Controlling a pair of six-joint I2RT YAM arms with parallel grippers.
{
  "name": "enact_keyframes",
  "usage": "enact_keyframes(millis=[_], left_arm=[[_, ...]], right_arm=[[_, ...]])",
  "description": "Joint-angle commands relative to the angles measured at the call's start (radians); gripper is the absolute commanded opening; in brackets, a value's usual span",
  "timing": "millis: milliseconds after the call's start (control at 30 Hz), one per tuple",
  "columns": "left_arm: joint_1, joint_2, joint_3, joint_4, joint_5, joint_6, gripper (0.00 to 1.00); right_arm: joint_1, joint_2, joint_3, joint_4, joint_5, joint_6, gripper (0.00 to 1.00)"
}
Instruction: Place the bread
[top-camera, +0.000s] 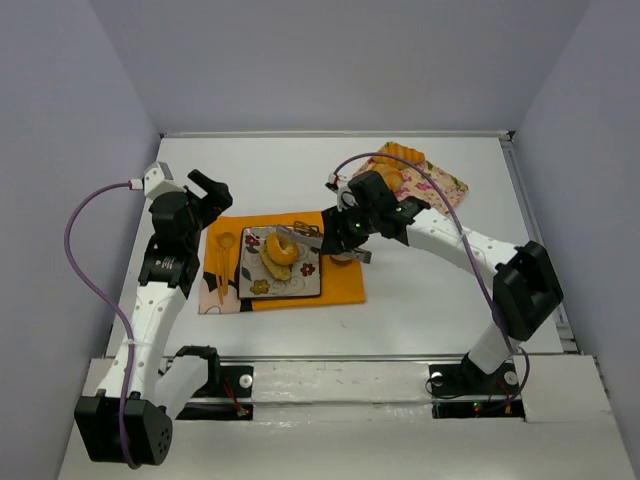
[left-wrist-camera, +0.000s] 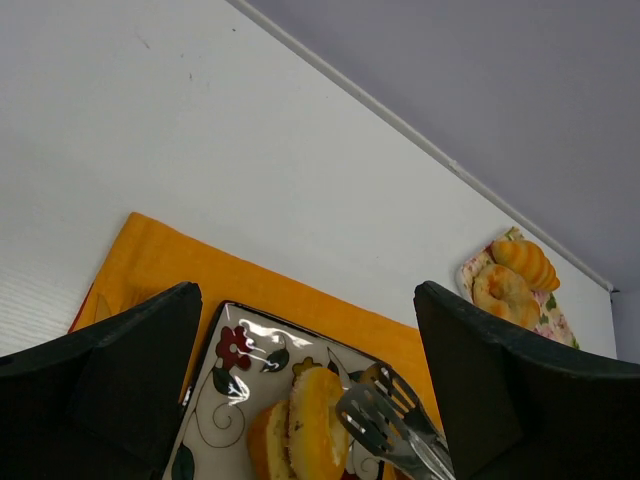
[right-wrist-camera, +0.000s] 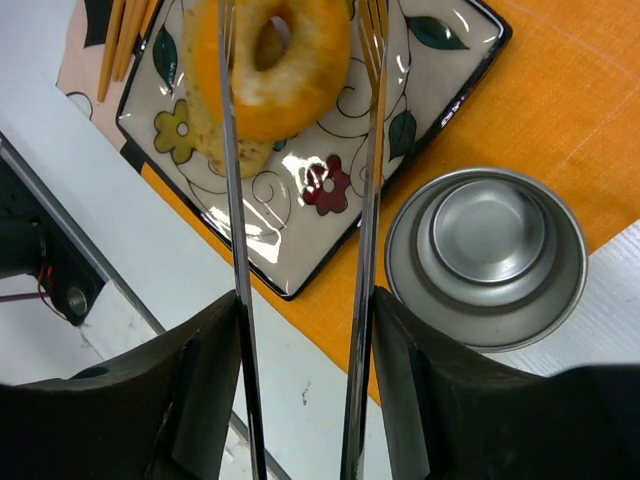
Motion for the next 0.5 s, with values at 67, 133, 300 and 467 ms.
enact_keyframes(millis=[67, 133, 300, 467], left_arm=[[0.007, -0.025, -0.005, 0.037, -0.009, 0.005, 0.99], [0.007, -0.026, -0.005, 0.037, -0.007, 0.006, 0.99], [0.007, -0.037, -0.006, 0.037, -0.007, 0.008, 0.99], [0.007, -0.042, -0.011, 0.037, -0.004, 0.008, 0.99]], right_arm=[[0.001, -0.070, 0.061, 0.008, 0.082, -0.013, 0.61], [0.001, -0.093, 0.065, 0.008, 0.125, -0.009, 0.61], [0.001, -0.145, 0.075, 0.017, 0.238, 0.040, 0.54], [-0.008, -0.266, 0.001, 0.040, 0.506, 0.112, 0.50]])
